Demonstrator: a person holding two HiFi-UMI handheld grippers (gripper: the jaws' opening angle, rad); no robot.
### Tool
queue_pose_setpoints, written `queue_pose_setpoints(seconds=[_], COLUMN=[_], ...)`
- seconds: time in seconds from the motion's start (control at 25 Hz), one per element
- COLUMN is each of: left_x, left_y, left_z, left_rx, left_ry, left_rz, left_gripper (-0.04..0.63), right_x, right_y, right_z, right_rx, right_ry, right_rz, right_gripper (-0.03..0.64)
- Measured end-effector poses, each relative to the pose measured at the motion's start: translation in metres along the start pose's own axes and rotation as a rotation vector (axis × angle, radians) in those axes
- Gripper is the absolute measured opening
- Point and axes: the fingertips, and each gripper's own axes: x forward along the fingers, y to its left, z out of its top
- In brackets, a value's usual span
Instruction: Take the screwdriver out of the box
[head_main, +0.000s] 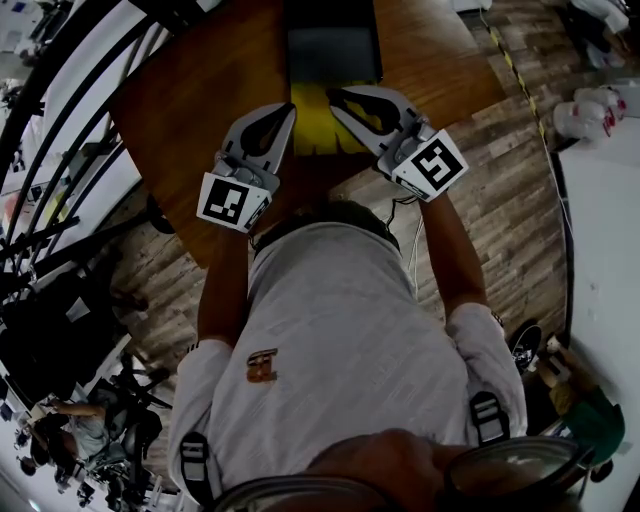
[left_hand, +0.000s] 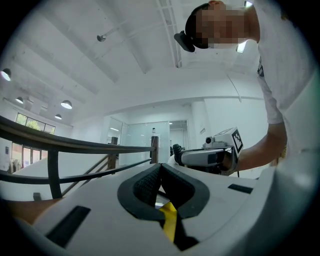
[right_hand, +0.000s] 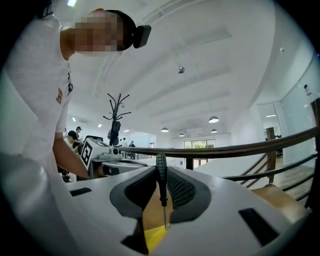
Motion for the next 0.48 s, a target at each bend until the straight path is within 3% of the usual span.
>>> queue_pose_setpoints(seconds=[0.48], left_x=[-0.005], left_y=[-0.016], left_z=[0.018], left_rx=[-0.002], left_ry=[-0.046], left_rz=[-0.020], left_gripper=[0.019], right_x=[-0.017], right_y=[0.017], right_z=[0.023], right_rx=[0.043], right_ry=[-0.127], right_rz=[-0.030], right_gripper=[0.080])
